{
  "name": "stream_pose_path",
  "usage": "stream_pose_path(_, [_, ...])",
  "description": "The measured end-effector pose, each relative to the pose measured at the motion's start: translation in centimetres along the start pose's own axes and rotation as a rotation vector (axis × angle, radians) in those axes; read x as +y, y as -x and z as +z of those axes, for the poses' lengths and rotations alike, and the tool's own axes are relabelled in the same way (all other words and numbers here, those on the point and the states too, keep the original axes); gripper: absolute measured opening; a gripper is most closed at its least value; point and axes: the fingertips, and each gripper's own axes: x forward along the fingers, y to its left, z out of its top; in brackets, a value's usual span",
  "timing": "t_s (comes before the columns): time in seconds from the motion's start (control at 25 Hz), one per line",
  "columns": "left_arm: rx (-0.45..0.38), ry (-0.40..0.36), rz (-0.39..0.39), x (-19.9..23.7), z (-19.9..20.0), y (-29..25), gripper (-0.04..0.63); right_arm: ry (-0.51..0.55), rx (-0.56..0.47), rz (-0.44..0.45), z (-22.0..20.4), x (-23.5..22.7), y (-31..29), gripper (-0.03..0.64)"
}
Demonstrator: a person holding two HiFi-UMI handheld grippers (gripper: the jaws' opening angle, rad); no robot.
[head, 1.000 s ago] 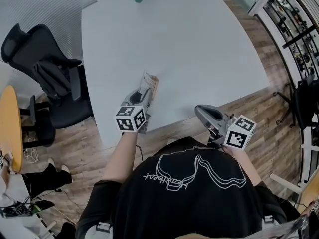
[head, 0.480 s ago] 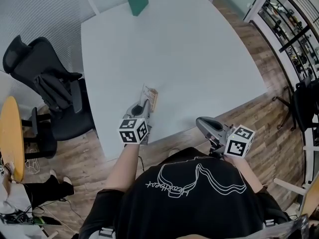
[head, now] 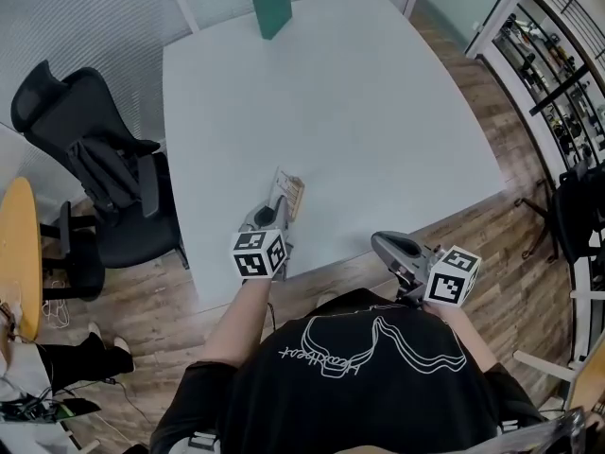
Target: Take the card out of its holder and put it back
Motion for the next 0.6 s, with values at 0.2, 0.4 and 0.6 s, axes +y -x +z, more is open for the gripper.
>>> stream_pose_path(0.2, [-0.024, 0.004, 0.005, 0.4, 0.9, 0.5, 0.026, -0.019, -0.009, -0.004, -0.3, -0.1, 0.1, 0.009])
stream_pose_path(0.4, [-0.039, 0.001, 0.006, -0.1, 1.6, 0.8, 0.026, -0.022, -0.022, -0.004, -0.3, -0.2, 0.3, 0.009])
stream_pose_path(0.6, [-0.064, 0.006, 0.004, -0.3, 2.3, 1.5, 0.026, -0.030, -0.001, -0.009, -0.5, -0.1, 0.5, 0.009])
